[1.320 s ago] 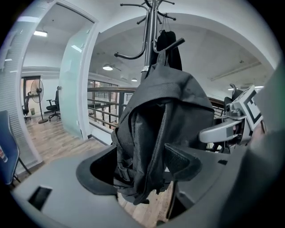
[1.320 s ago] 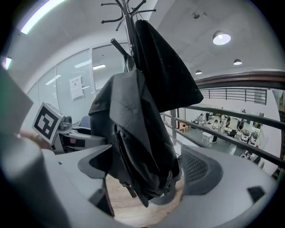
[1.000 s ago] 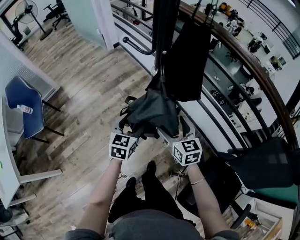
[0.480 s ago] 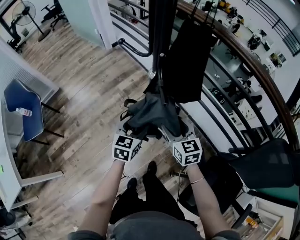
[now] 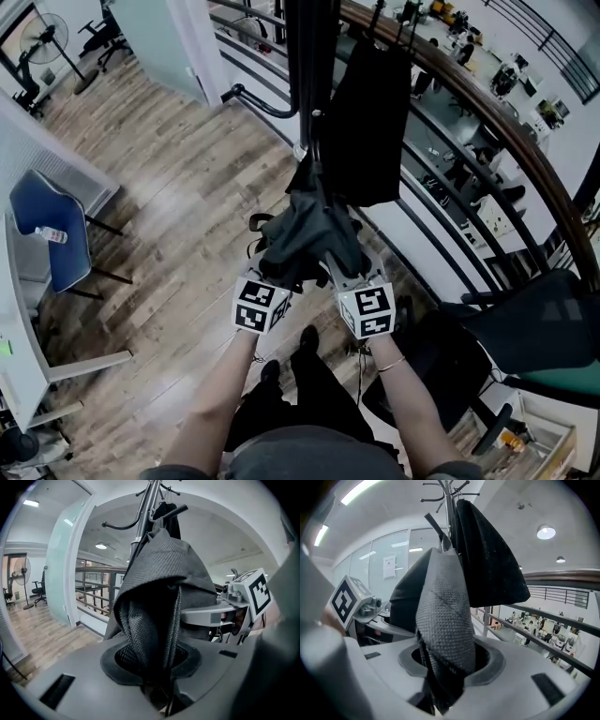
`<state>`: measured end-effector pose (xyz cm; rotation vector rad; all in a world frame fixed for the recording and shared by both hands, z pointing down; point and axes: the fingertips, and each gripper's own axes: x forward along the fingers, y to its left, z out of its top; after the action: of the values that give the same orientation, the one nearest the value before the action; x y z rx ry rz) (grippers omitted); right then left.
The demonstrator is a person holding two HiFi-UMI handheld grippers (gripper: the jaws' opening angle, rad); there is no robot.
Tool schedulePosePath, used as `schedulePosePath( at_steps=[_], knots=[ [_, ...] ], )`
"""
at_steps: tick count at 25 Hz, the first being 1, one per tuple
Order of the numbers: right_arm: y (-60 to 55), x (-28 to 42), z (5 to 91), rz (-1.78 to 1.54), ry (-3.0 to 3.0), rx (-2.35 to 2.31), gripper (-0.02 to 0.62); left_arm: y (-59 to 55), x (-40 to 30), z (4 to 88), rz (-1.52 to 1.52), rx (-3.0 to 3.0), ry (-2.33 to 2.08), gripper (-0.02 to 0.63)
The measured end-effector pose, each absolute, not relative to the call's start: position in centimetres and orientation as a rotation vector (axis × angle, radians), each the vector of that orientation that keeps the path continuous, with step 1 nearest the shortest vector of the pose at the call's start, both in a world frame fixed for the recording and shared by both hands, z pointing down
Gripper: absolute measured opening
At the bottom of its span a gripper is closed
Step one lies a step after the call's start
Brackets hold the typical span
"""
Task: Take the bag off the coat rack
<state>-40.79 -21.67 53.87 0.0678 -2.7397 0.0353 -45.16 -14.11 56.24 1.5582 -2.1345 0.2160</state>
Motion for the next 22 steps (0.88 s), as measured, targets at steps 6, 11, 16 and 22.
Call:
schedulePosePath(
  at_steps=[6, 11, 16, 22],
  knots=[
    [-20.3, -39.7, 53.3, -0.044, -2.73, 0.091, 0.106, -13.5, -43.5, 55.6, 0.221, 1.592, -2.098, 0.094],
    [-18.5, -38.5, 52.2, -0.058, -2.729, 0.108, 0.083, -12.3, -41.9, 54.8, 0.221, 1.617, -2.076, 0.077],
    [-17.1, -36.9, 51.0, -0.082, -2.744, 0.135, 0.069, -11.1, -40.2, 53.4, 0.21, 1.637, -2.084, 0.066],
    [-15.4, -35.5, 49.1, -0.104, -2.769, 0.173, 0.061, -9.5, -38.8, 51.5, 0.203, 1.673, -2.1, 0.06]
  ],
)
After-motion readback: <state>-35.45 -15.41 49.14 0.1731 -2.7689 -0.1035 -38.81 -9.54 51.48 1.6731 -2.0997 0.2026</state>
